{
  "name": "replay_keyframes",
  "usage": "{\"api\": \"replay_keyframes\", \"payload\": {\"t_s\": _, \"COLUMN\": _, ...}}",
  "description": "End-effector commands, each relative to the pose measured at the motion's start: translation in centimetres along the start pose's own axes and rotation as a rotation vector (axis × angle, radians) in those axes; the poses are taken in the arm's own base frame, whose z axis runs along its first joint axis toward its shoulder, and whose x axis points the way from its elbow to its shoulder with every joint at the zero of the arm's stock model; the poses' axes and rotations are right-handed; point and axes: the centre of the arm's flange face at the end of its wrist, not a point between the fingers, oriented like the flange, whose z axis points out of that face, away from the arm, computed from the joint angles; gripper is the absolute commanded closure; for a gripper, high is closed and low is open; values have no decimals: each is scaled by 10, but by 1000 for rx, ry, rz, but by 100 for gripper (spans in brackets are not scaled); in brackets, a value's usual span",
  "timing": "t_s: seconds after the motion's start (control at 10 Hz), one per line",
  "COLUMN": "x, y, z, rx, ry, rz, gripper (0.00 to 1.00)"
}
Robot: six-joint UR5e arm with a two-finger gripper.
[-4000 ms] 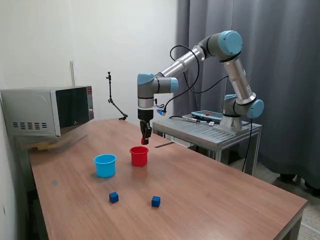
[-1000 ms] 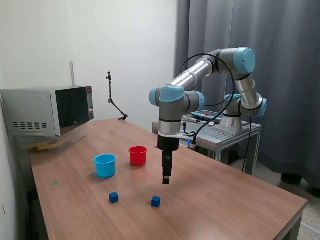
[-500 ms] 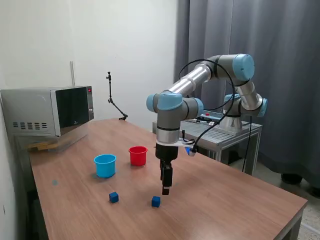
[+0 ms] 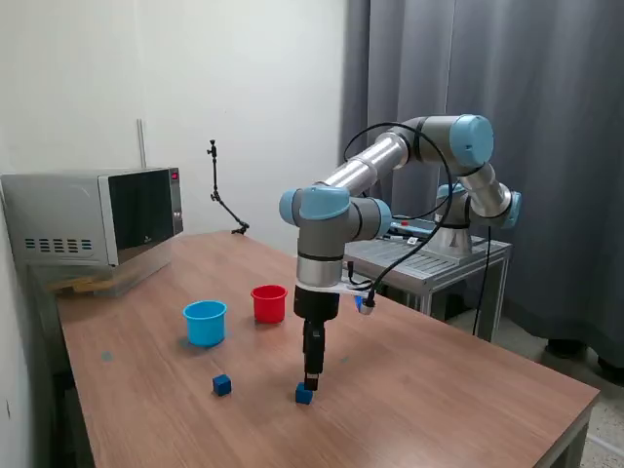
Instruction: Place red objects in the red bin, and blue objects in the blue bin.
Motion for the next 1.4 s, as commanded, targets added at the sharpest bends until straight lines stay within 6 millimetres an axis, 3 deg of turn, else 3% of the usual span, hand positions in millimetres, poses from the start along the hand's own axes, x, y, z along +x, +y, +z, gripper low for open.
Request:
{"api": "replay_keyframes", "payload": {"t_s": 0.0, "x": 1, "y": 2, "z": 0, "rx": -7, "ry": 1, "rz": 135, "gripper": 0}}
{"api": "replay_keyframes", "payload": {"t_s": 0.3, "x": -1, "y": 0, "z": 5, "rx": -3, "ry": -9, "rz": 154, "gripper": 0}}
{"api": "replay_keyframes", "payload": {"t_s": 0.6, "x": 3, "y": -19, "z": 17, "rx": 13, "ry": -33, "rz": 134, "gripper": 0}}
{"api": "replay_keyframes", "payload": {"t_s": 1.3, "x": 1, "y": -19, "z": 20, "rx": 18, "ry": -40, "rz": 133, "gripper": 0}}
